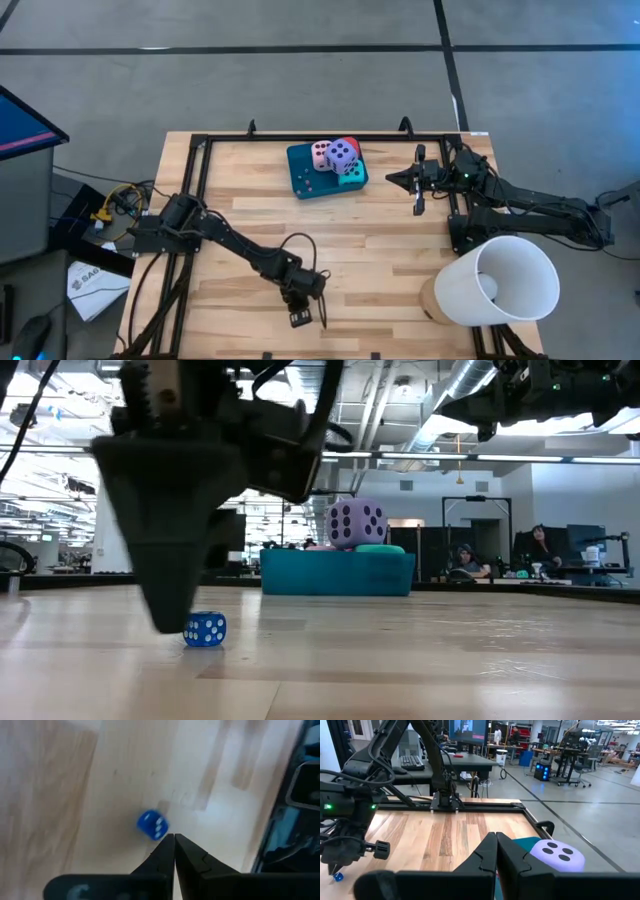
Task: Pick & Place Dice
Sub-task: Put the small blue dice into the blue bin
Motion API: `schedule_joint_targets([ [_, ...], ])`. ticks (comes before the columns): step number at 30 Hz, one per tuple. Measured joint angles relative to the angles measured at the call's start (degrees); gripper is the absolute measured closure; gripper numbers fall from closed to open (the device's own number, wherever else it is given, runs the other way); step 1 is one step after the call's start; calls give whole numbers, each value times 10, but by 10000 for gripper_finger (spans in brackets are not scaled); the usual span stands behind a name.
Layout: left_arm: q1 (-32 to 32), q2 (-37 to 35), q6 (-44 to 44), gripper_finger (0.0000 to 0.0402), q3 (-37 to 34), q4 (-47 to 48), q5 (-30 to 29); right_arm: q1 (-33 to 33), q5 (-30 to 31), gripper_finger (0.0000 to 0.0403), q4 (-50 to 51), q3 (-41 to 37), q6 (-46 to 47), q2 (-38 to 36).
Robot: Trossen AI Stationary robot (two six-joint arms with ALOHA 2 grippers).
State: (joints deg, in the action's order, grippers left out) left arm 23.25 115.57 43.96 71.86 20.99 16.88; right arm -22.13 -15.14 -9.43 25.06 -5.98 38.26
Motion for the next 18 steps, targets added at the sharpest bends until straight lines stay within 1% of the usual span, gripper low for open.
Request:
schedule_joint_targets([
  [5, -1, 0, -10, 402, 0, -40, -8, 0, 0, 403, 0, 0, 0, 0],
  [9, -2, 0, -15, 402, -2, -45, -20, 0, 0, 403, 0, 0, 0, 0],
  [12, -2, 0, -9, 402, -15, -45, -16, 0, 0, 403, 0, 0, 0, 0],
  [15, -2, 0, 2, 402, -19, -44, 5, 0, 0, 403, 0, 0, 0, 0],
  [18, -2, 0, 2, 402, -23, -44, 3, 0, 0, 403, 0, 0, 0, 0],
])
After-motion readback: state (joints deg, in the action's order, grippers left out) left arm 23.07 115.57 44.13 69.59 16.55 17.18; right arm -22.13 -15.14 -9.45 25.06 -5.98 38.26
